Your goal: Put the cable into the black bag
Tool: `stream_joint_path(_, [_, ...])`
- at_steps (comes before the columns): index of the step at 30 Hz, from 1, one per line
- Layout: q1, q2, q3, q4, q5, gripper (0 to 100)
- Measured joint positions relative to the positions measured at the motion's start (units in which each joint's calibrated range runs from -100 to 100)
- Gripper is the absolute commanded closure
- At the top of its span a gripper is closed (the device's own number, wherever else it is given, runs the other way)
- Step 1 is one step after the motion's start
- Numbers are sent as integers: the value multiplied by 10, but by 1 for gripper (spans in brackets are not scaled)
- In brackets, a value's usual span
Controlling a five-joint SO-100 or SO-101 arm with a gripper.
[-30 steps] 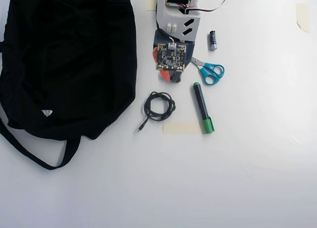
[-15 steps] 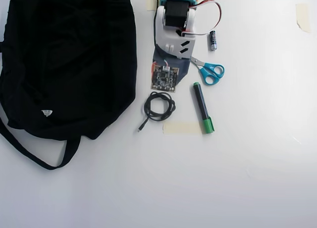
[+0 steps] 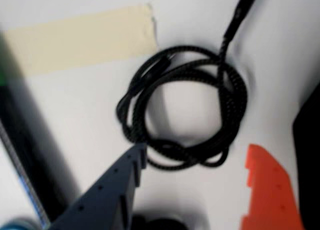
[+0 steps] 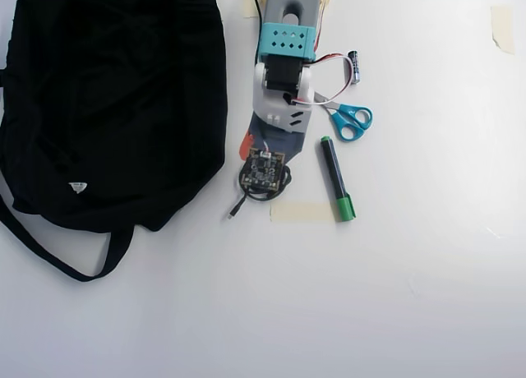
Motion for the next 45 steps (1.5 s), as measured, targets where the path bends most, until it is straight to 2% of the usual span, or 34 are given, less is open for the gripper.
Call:
stream_joint_path(11, [29,115,-90,0,-1,74])
stream_joint_path(39, [42,144,-67,25,-3,74])
stream_joint_path(42, [44,144,-67,25,-3,77])
stream_joint_path(45, [41,147,-67,25,-3,87])
